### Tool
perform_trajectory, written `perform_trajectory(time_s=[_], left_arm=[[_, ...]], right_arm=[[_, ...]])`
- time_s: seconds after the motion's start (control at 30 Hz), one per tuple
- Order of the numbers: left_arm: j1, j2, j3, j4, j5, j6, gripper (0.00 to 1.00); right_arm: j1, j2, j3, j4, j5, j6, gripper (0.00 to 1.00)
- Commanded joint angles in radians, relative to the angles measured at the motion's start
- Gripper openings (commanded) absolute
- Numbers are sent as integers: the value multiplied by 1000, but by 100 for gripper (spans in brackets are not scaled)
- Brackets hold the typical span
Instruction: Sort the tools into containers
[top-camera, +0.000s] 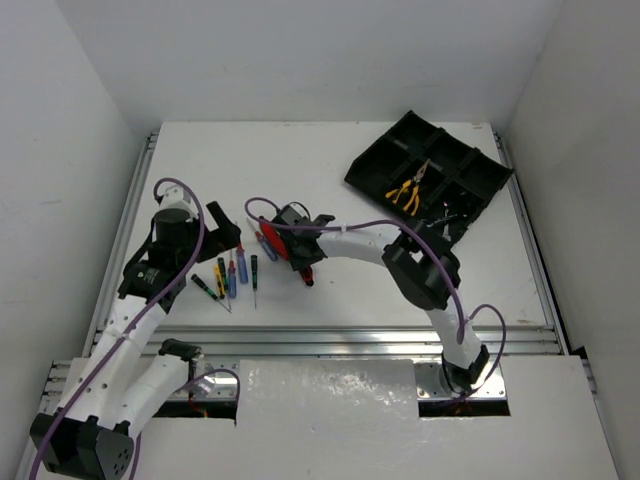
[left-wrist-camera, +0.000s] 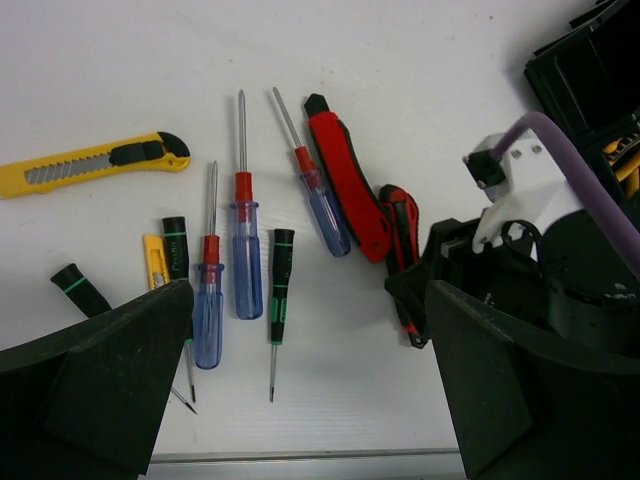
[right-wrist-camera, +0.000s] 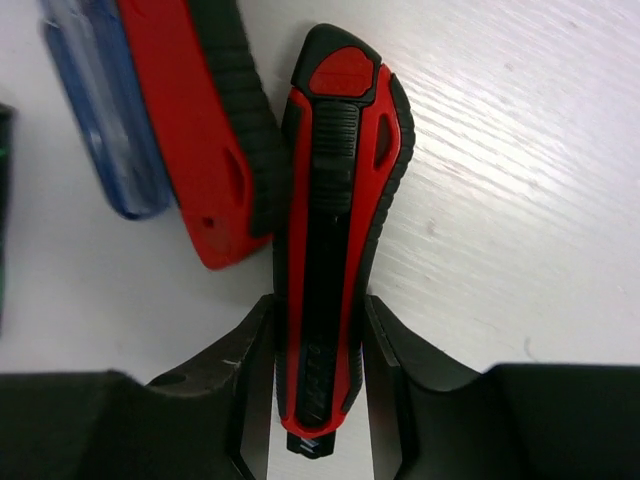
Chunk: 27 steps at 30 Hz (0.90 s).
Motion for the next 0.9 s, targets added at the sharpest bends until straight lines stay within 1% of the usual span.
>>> perform_trajectory(time_s=[0.0,0.13,0.17,0.23,0.27,0.33,0.37,0.43,0.47,0.5,0.53,0.57,0.6,0.67,0.7,0.8,0.87], left_arm=[[-8,-14,1,40,18,3,100],[-9,-25,-4,48,29,6,100],[-9,-27,-4,48,35,6,100],[-9,-25,-4,51,39,9,100],[-9,-25,-4,51,44,9,100],[-9,-25,-4,53,44,9,100],[-9,-25,-4,53,45,9,100],[-8,-22,-4,53,47,11,100],[-8,-24,-5,54,50,11,100],[-8,-24,-5,54,52,12,100],[-8,-22,-5,54,53,12,100],[-8,-21,-5,54,56,12,100],[-9,-21,-5,56,58,12,100],[-8,-22,-7,57,62,14,100],[-8,-25,-8,59,65,15,100],[-8,-28,-10,62,71,17,100],[-8,-28,-10,63,76,17,100]], right_arm=[[-31,-113,-106,1,73,32,18],[-97,-237,-171,15,96,42,16],[-138,-254,-177,20,93,41,16],[-185,-277,-171,15,73,36,16],[-229,-288,-163,0,72,33,16],[-272,-287,-131,-6,50,19,16],[-313,-274,-113,-25,44,16,16],[-355,-247,-24,-54,47,9,16],[-396,-212,48,-86,47,12,16],[-418,-193,49,-97,47,15,16],[-439,-175,120,-106,46,22,16],[-473,-156,156,-112,38,25,15],[-482,-120,214,-108,35,27,16],[-499,-93,254,-80,42,12,16],[-501,-54,321,-92,58,9,16],[-535,24,444,-132,82,16,18],[-551,63,498,-161,78,25,19]])
